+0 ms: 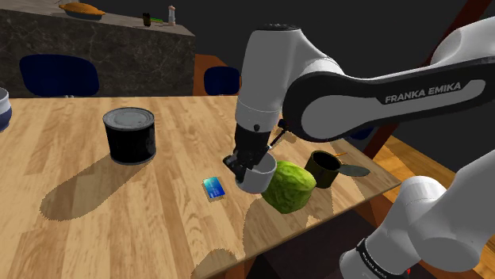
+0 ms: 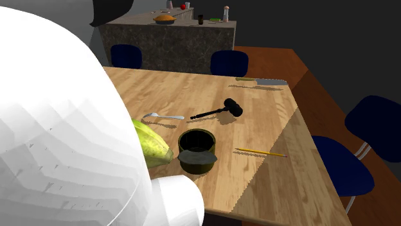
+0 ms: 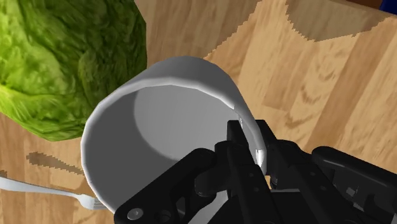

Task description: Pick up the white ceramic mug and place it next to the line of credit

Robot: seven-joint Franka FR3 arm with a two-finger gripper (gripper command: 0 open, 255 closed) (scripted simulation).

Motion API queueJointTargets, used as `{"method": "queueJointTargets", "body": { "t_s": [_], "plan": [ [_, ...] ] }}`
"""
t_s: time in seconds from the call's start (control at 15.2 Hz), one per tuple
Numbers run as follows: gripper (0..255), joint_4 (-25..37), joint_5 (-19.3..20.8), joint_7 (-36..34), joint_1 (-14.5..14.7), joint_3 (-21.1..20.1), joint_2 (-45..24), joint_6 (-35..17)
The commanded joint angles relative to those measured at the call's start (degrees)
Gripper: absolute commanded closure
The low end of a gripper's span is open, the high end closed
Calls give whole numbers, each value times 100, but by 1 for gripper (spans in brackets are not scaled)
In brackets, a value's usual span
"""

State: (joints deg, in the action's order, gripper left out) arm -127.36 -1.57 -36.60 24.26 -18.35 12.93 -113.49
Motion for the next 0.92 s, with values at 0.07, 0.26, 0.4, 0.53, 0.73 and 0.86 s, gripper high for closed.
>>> {"method": "queueJointTargets", "body": {
  "t_s": [0.07, 0.26, 0.4, 0.53, 0.73, 0.86],
  "plan": [
    [255, -157, 18, -35, 4, -23, -80, -237],
    [255, -312, 41, -63, 3, -41, -165, -474],
    [255, -410, 60, -84, 1, -53, -228, -632],
    [255, -504, 81, -107, -1, -64, -298, -791],
    [255, -634, 120, -145, -4, -82, -412, -1031],
    [255, -715, 150, -174, -8, -93, -496, -1191]
  ]
}}
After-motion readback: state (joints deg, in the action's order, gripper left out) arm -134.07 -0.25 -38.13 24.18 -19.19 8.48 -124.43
